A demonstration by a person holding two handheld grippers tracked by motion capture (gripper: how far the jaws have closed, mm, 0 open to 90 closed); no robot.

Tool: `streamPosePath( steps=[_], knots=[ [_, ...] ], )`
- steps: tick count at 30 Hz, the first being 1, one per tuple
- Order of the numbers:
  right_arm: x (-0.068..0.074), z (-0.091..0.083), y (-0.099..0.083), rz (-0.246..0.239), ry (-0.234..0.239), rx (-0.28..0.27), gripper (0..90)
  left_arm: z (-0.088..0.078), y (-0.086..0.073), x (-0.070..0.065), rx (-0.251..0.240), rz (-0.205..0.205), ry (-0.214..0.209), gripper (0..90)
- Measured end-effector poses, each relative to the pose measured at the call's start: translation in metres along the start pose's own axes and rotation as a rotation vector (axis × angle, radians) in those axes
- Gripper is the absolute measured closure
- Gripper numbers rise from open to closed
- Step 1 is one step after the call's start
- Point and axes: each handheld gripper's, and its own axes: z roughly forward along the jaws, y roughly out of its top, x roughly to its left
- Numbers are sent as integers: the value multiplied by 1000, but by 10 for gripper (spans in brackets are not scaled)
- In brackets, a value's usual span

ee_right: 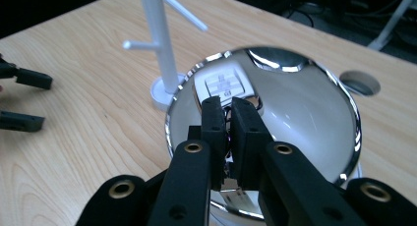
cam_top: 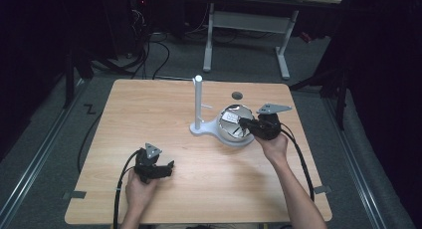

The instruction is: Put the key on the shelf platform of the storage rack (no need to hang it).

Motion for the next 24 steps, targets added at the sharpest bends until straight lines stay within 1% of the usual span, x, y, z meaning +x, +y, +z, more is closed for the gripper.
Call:
streamPosePath(
  steps=[1, 2, 4, 7, 9, 11, 17, 20, 21, 22, 24],
  knots=[
    [0, 0, 0, 0, 0, 0, 856, 0, 0, 0, 0, 0, 0, 180],
    [-2, 3, -3, 13, -9, 10, 855, 0, 0, 0, -1, 0, 1, 180],
    [-4, 5, -4, 20, -10, 12, 855, 0, 0, 0, 0, 0, 0, 180],
    [-5, 6, -3, 32, -8, 13, 855, 0, 0, 0, 0, 0, 0, 181],
    [-6, 9, -3, 48, 1, 23, 854, 0, 0, 0, 0, 0, 0, 180],
    [-7, 9, -4, 52, 4, 25, 854, 0, 0, 0, 0, 0, 0, 180],
    [-13, 6, -4, 97, 11, 30, 846, 0, 0, 0, 0, -1, 0, 180],
    [-15, 5, -4, 96, -13, 34, 825, 0, 0, 0, 0, 0, 0, 181],
    [-15, 4, -4, 104, -26, 32, 815, 0, 0, 0, -1, 0, 1, 180],
    [-15, 4, -4, 104, -26, 32, 815, 0, 0, 0, -1, 0, 1, 180],
    [-16, 4, -4, 108, -44, 40, 784, 0, 0, 0, -1, -1, 1, 181]
  ],
)
